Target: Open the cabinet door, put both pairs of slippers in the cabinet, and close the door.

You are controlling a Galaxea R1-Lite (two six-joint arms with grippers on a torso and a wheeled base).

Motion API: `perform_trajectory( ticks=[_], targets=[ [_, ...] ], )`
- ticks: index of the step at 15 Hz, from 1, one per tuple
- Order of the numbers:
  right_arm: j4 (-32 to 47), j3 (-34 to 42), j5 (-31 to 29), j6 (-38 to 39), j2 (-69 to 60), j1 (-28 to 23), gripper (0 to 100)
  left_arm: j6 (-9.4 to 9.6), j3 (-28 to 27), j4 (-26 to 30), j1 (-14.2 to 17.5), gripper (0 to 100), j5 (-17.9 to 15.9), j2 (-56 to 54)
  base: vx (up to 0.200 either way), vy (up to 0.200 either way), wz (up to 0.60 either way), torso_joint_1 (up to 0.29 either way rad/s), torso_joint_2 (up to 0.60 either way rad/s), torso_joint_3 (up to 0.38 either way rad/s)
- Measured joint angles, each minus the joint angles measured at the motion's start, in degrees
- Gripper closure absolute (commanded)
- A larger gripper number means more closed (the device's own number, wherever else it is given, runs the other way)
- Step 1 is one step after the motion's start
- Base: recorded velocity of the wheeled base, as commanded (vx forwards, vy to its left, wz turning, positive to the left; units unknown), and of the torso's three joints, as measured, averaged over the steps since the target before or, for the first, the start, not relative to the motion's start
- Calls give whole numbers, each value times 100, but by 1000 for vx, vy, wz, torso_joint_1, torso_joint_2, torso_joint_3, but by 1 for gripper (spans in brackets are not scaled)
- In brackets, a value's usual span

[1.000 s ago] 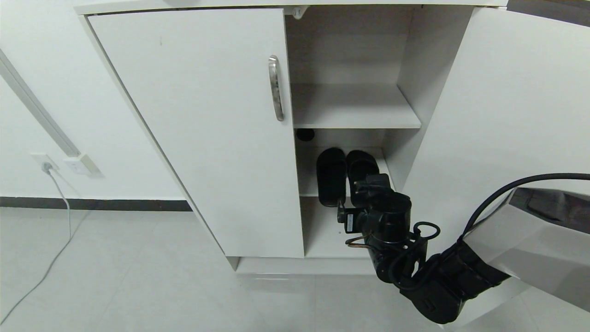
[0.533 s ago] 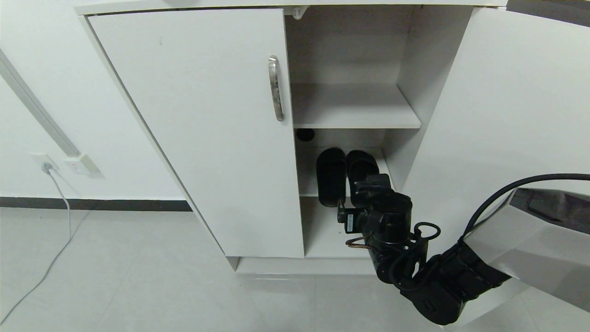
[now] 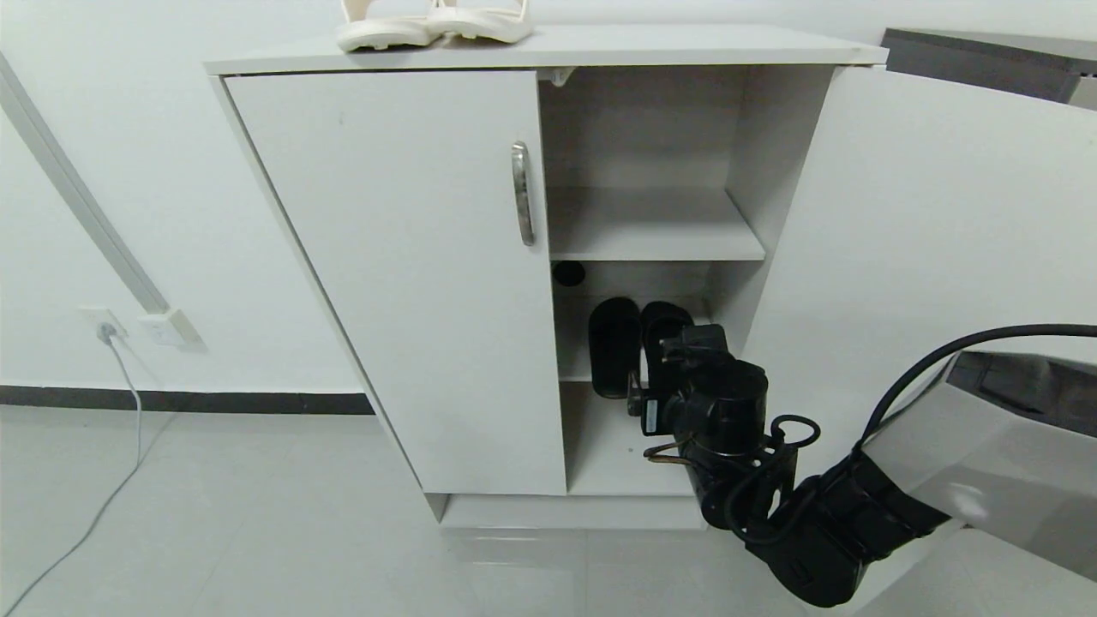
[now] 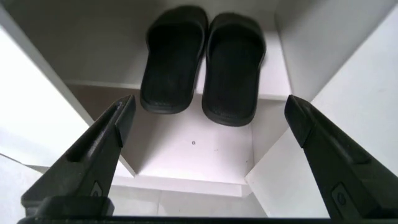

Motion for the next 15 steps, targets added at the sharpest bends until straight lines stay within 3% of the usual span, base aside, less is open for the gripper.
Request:
perform_trajectory(
  ticks=[4, 14, 15],
  targets=[
    [-105, 66, 0, -46, -2, 1, 0, -2, 0, -5, 0, 100, 12, 0, 0, 0, 0, 0, 0, 170],
    [-145, 138, 0, -67, 0, 11, 0, 0, 0, -7, 0, 100, 12, 0, 0, 0, 0, 0, 0, 0],
    [-143, 140, 0, -67, 0, 11, 0, 0, 0, -7, 0, 100, 12, 0, 0, 200, 0, 7, 2, 2]
  ],
)
